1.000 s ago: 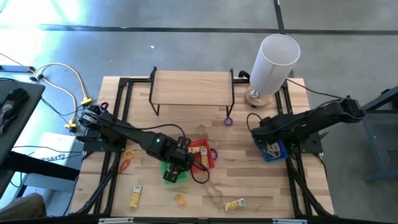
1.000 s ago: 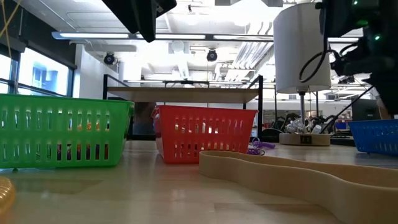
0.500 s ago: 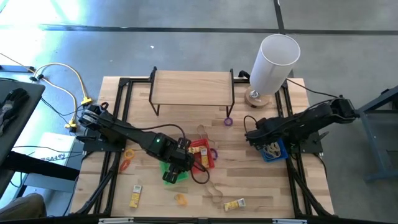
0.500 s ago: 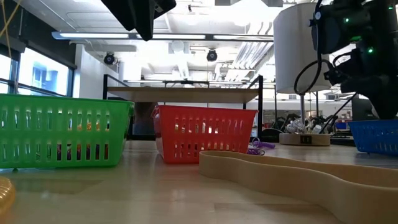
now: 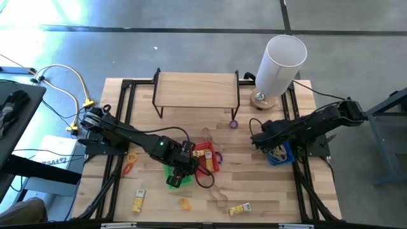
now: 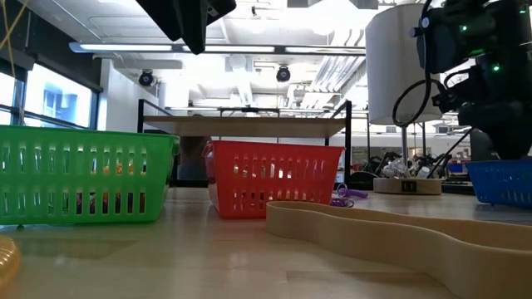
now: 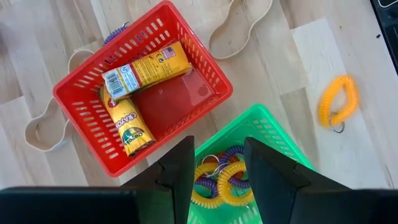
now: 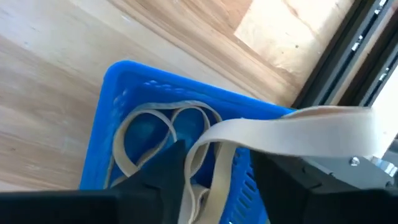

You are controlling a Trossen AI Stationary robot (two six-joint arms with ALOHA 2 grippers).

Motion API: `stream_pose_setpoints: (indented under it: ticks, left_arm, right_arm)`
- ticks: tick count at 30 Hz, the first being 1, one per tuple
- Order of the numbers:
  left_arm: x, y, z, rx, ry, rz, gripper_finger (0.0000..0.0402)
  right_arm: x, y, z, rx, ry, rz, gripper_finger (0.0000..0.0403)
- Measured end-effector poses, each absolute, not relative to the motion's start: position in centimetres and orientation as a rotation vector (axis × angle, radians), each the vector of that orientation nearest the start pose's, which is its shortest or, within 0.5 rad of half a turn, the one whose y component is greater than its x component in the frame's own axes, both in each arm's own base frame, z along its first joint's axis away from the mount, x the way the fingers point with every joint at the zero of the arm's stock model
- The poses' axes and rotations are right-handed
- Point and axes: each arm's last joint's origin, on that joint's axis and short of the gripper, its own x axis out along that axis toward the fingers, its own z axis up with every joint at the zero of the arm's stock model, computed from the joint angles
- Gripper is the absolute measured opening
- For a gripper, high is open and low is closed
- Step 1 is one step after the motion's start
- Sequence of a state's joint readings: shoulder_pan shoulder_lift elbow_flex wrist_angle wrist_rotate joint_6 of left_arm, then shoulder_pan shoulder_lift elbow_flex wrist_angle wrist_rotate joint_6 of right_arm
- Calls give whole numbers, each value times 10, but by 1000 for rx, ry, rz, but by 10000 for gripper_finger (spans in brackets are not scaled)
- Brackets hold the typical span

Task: Pick & Place Office Desk Supplies
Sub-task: Put the white rubber band into the blue bin, then put the violet spring keychain into the green bin

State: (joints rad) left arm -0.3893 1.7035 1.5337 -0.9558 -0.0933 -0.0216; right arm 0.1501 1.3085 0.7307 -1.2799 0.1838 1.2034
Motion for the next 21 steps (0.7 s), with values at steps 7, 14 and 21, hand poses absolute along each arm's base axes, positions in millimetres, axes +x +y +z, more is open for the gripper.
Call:
stream_pose_setpoints:
  ticks: [7,14,21]
  left_arm:
    - [324,-130,296,259,1085,-258,131]
    - [325,-130,297,246,1077,-251,131]
    - [322,-132,296,251,1102,-285,131]
  right_arm:
    - [160,19,188,535,1508,-1038,184]
    - [165,23,207,502,1429,-973,178]
    - [172,38,238,464,1295,-864,178]
